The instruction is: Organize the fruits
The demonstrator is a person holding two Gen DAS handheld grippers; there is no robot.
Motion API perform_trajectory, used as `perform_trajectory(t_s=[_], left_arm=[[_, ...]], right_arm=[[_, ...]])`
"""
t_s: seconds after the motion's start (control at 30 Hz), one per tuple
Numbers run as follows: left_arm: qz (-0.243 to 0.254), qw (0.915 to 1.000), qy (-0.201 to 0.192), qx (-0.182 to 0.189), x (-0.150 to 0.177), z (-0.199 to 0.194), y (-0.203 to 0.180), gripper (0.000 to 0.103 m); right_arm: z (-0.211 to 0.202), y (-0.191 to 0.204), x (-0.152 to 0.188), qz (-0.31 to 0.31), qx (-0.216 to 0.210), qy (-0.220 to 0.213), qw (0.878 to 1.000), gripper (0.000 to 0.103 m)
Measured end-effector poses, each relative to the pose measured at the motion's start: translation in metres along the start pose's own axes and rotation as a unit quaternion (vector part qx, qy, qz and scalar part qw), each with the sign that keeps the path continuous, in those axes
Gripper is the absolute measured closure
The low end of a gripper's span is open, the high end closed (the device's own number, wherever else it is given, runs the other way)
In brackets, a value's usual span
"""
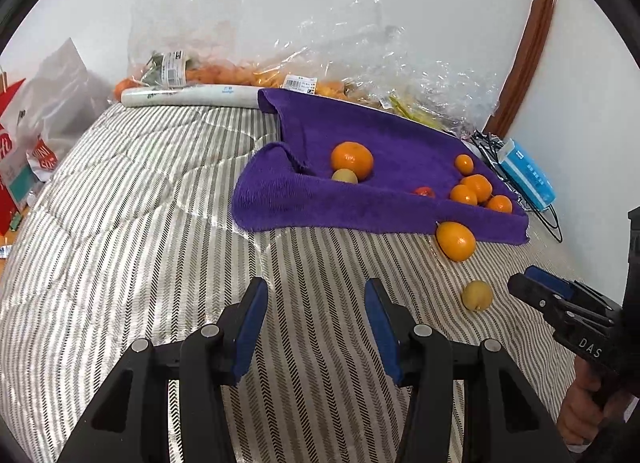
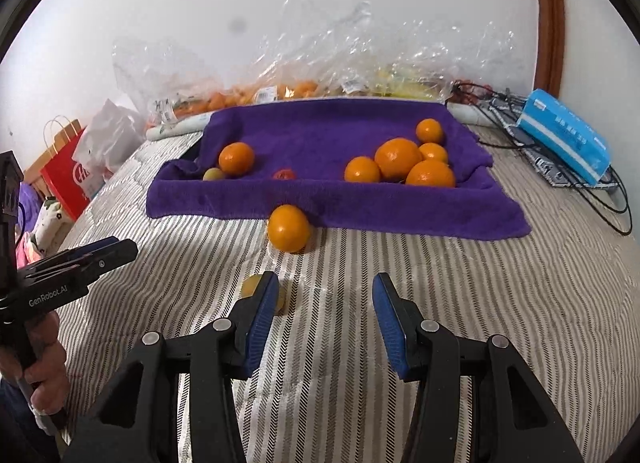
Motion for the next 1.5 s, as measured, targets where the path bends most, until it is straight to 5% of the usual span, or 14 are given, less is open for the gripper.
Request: perform_trajectory(t_s=[0.2, 1.03, 1.37, 1.5], left_arm=[[-0.017, 0.9994, 0.006, 0.03, -0.001, 0.001, 0.005, 0.055], [-0.018, 0.9997, 0.007, 0.017, -0.002, 0.005, 0.008, 0.055], [-0.014, 0.9997, 0.008, 0.016, -0.001, 0.006, 0.007, 0.055], [-0.012, 0.9998, 0.008, 0.015, -0.001, 0.006, 0.007, 0.055]], right_arm=[[0.011, 0.003, -0.004, -0.004, -0.005, 0.011, 1.0, 0.054], [0.037, 0.001, -0.012, -0.02, 0.006, 0.029, 0.999, 0.054], [0.042, 0.001, -0.011, -0.016, -0.003, 0.037, 0.999, 0.083], [0.041, 0.001, -0.011, -0.017, -0.006, 0.036, 0.999, 0.086]])
Point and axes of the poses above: each gripper's, at about its wrist camera, not at the fingertips, and z roughly the way its jaws point, y to its left, x to its underside, the point moved 4 cm from there along z, roughly the way its jaws point, and after that the axes turned 7 degrees about y, right-handed, at the moved point
